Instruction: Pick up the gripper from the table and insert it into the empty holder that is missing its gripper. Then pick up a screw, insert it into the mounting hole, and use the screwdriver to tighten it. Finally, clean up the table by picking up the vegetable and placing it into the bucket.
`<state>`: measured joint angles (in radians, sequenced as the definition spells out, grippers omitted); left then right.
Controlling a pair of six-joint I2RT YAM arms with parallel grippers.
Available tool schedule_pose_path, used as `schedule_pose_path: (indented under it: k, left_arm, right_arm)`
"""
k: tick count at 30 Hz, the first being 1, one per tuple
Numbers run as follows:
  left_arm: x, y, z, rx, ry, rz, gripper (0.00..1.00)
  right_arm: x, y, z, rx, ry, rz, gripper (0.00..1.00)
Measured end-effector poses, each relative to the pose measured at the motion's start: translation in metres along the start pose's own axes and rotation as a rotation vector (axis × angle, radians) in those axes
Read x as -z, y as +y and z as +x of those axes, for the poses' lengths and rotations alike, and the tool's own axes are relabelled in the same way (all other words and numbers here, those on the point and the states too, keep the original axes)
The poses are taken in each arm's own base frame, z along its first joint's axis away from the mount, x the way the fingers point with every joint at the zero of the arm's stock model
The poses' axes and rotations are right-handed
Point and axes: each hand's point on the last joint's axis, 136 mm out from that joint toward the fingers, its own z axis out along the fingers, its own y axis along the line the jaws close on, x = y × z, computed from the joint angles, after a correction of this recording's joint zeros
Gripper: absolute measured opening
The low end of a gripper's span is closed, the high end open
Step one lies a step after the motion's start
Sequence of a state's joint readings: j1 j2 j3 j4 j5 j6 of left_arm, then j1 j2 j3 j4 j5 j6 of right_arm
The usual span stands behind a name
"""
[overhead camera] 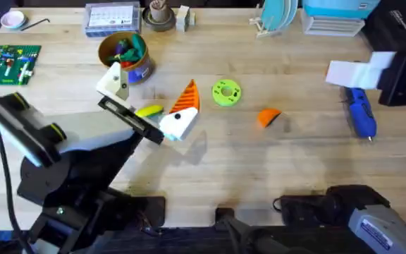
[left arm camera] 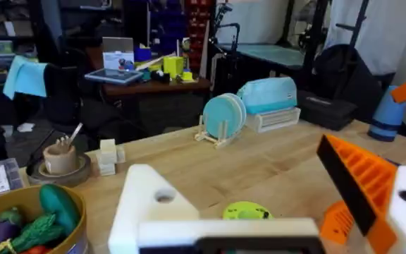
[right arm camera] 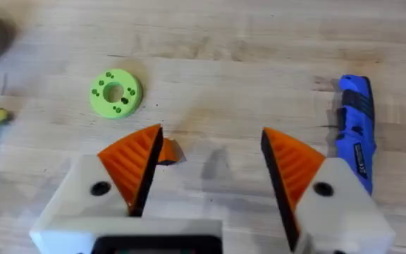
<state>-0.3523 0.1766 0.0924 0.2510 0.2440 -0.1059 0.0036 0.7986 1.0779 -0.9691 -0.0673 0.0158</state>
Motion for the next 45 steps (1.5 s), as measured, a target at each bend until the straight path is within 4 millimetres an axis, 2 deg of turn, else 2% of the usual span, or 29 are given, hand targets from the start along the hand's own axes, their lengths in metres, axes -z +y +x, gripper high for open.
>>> schedule_pose_path:
  k: [3,7,9,15,18,22,45]
  left_arm:
    - [0.005,-0.001,0.004,-0.007,-0.027,0.003,0.993]
    - [0.011,-0.001,0.022,0.0,-0.001,0.001,0.993]
    - [0.012,-0.001,0.019,-0.004,-0.015,0.003,0.993]
    - [0.012,0.0,0.027,0.004,0.018,-0.001,0.993]
    - [0.013,0.001,0.042,0.019,0.079,-0.008,0.993]
    - [0.018,0.004,0.077,0.055,0.22,-0.023,0.993]
    - [0.018,0.005,0.077,0.054,0.219,-0.029,0.993]
  right_arm:
    - [0.0,0.0,0.0,0.0,0.0,0.0,0.897]
    - [0.0,0.0,0.0,0.0,0.0,0.0,0.894]
    - [0.0,0.0,0.0,0.0,0.0,0.0,0.896]
    - [0.0,0.0,0.0,0.0,0.0,0.0,0.896]
    - [0.0,0.0,0.0,0.0,0.0,0.0,0.896]
    - [0.0,0.0,0.0,0.0,0.0,0.0,0.896]
    - [0.0,0.0,0.0,0.0,0.0,0.0,0.893]
